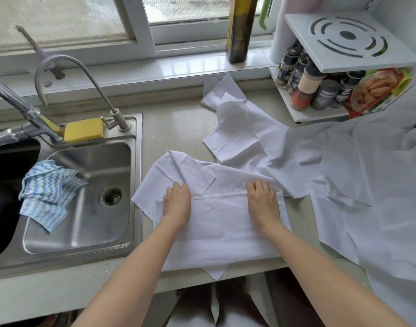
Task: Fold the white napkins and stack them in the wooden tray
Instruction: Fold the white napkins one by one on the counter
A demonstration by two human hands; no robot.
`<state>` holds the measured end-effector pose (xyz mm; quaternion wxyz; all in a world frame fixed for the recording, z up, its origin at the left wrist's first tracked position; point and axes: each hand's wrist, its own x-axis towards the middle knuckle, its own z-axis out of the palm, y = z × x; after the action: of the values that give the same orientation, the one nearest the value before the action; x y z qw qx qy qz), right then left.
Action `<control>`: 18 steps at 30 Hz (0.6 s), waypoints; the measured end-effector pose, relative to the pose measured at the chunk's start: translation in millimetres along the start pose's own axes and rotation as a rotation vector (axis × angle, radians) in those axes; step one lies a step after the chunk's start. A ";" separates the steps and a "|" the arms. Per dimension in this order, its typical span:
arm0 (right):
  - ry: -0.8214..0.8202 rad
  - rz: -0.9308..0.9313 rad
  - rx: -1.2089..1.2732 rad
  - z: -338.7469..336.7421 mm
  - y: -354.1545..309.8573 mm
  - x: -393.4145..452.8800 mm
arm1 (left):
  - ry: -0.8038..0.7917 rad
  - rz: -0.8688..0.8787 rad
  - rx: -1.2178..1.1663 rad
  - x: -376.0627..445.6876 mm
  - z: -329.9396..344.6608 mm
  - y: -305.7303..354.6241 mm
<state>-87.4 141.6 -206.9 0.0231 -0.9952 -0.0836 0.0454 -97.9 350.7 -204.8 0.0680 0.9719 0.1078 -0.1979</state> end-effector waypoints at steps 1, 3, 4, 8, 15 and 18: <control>0.013 -0.010 0.003 -0.6 -0.9 -0.9 | 0.000 0.006 -0.005 0.0 -1.2 -0.6; 0.007 -0.042 -0.003 -1.3 -3.1 -3.0 | -0.003 0.025 -0.002 1.4 -2.8 -1.1; 0.000 -0.056 -0.005 -1.4 -3.9 -3.7 | -0.006 0.037 0.005 2.4 -3.9 -1.6; -0.023 -0.070 0.010 -2.5 -5.6 0.8 | -0.040 0.086 0.007 5.8 -10.2 -6.1; -0.024 -0.105 0.060 3.8 -1.5 8.9 | -0.054 0.110 0.019 5.5 -12.9 -10.1; -0.026 -0.107 0.047 5.0 -0.6 9.8 | -0.064 0.094 0.006 6.6 -14.4 -8.8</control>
<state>-78.4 144.0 -212.7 0.0478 -0.9878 -0.1360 0.0588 -88.7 362.9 -195.1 0.0779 0.9693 0.0593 -0.2256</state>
